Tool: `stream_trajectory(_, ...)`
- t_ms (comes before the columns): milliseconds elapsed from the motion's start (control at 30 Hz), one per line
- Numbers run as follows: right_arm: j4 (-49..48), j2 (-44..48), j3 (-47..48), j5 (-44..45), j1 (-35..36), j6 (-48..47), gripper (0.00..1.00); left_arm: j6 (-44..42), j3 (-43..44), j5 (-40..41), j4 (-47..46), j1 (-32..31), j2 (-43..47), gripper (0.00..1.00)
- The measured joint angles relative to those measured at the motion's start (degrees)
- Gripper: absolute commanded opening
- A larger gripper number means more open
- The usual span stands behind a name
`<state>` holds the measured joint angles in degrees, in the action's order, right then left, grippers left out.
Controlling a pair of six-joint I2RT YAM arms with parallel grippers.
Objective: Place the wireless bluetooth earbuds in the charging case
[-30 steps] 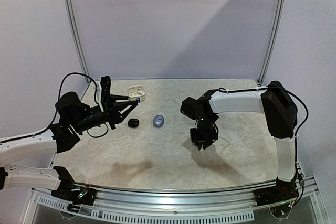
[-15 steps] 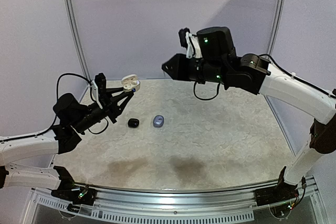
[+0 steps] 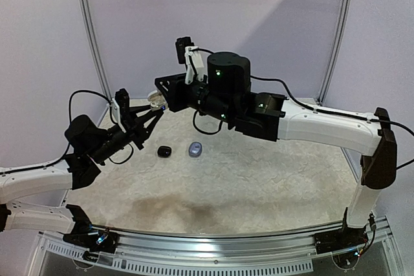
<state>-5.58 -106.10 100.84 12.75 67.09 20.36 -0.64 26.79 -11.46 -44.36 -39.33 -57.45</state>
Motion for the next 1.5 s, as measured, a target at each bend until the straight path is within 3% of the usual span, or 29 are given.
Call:
stream_trajectory(1400,-2.8,-2.9,-1.6,-0.6,1.0,-1.6,0.0,3.5,0.9,2.6,0.1,0.0,-1.2,0.0)
stream_trajectory(1500,-3.1,-2.9,-2.1,-0.4,1.0,-1.7,0.12,3.7,0.9,2.9,0.1,0.0,-1.2,0.0)
